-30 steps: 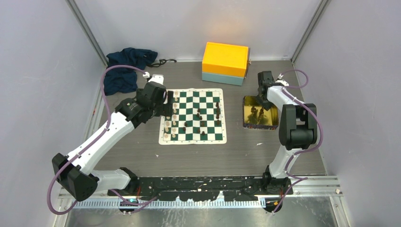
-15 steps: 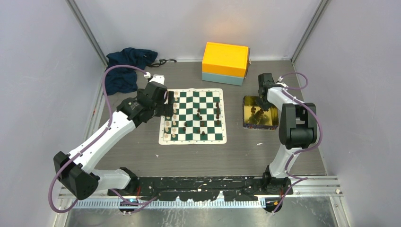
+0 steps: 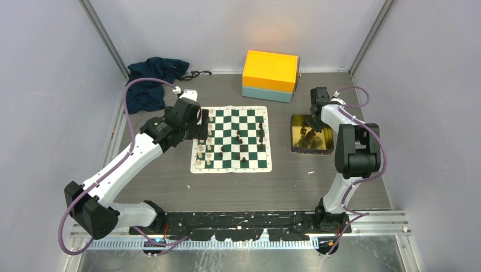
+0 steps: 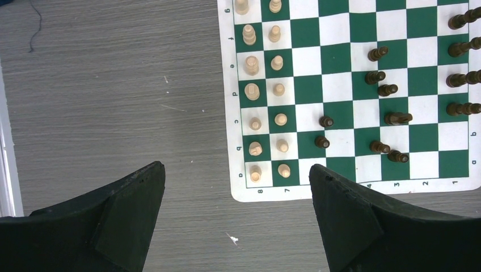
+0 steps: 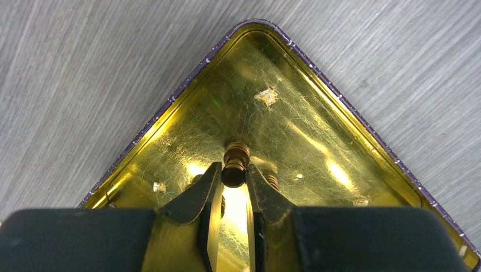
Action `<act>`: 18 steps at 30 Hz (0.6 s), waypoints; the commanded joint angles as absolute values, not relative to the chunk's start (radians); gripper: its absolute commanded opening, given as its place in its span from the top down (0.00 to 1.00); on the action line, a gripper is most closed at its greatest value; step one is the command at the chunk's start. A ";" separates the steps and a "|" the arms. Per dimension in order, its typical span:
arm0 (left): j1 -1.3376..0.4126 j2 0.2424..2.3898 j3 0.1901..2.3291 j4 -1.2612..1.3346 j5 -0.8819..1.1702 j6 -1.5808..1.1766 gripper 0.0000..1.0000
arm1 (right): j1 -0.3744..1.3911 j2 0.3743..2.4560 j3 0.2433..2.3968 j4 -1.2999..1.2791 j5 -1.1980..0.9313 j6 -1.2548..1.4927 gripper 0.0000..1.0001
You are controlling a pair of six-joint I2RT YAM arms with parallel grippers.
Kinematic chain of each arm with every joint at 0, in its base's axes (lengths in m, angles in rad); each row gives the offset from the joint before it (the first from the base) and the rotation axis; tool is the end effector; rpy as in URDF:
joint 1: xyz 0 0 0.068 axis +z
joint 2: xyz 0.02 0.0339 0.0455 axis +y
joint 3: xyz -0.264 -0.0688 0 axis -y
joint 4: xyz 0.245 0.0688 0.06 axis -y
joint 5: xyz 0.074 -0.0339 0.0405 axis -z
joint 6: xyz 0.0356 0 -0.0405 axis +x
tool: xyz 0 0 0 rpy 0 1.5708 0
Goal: Set up the chess pieces on the board
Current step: Pick up the chess piece from the storage box.
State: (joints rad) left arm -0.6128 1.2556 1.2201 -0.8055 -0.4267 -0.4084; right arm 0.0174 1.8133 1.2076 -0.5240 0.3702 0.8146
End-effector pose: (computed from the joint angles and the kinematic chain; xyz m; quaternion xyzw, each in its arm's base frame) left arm 0.2180 -0.1352 0.3365 0.0180 0.9159 0.0021 0.4009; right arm 0.3649 -0.0065 0.1827 0.4094 0.8683 -0.0774 0.2693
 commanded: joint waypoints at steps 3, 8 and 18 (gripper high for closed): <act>-0.606 1.252 1.221 -0.793 -0.437 -0.404 0.02 | 0.013 1.732 1.200 -0.422 0.302 0.821 1.00; -0.606 1.251 1.221 -0.790 -0.437 -0.400 0.01 | 0.013 1.718 1.205 -0.407 0.276 0.836 1.00; -0.606 1.244 1.212 -0.790 -0.441 -0.397 0.01 | 0.014 1.701 1.195 -0.370 0.216 0.849 1.00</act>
State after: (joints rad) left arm -0.6121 1.2556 1.2110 -0.8055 -0.4267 -0.4076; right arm 0.0166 1.7626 1.1908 -0.4145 0.2481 0.8413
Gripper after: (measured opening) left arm 0.986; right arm 0.246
